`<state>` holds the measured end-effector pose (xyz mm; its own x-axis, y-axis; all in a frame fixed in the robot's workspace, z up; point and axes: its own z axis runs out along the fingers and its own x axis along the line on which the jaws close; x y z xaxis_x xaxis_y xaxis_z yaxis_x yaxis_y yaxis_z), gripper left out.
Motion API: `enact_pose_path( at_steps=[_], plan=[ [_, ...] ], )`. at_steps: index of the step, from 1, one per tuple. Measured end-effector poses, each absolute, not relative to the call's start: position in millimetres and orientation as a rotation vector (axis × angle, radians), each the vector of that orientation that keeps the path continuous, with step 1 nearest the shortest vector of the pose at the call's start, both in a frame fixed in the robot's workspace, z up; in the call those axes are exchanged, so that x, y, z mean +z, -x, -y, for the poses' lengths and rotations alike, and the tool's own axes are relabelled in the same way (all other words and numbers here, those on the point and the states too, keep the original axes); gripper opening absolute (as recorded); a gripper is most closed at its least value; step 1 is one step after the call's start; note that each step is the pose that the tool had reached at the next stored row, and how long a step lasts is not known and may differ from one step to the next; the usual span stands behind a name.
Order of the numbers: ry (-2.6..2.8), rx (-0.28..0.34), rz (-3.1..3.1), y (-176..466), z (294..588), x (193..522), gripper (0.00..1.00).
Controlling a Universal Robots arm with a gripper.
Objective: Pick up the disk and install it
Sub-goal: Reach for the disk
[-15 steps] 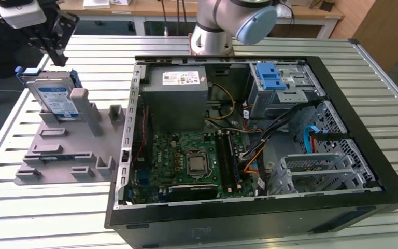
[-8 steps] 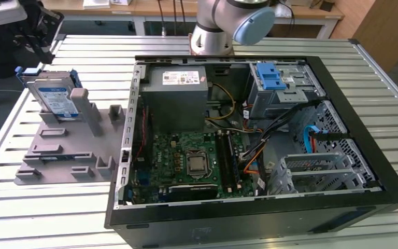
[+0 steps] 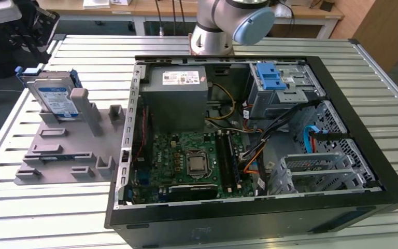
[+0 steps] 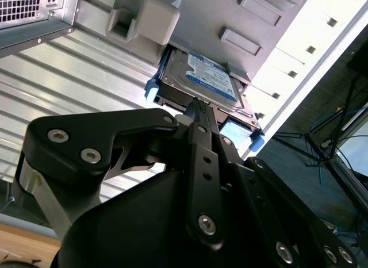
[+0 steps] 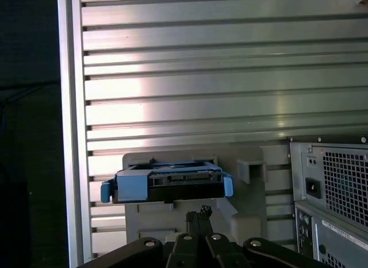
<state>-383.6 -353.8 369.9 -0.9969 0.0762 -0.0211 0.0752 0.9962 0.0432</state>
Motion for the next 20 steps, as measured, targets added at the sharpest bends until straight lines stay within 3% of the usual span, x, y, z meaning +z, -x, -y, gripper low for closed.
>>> enact_pose_path(
  at_steps=[20],
  plan=[
    [-0.119, 0.066, -3.120, 412.8, 347.3, 368.1, 0.11]
  ],
)
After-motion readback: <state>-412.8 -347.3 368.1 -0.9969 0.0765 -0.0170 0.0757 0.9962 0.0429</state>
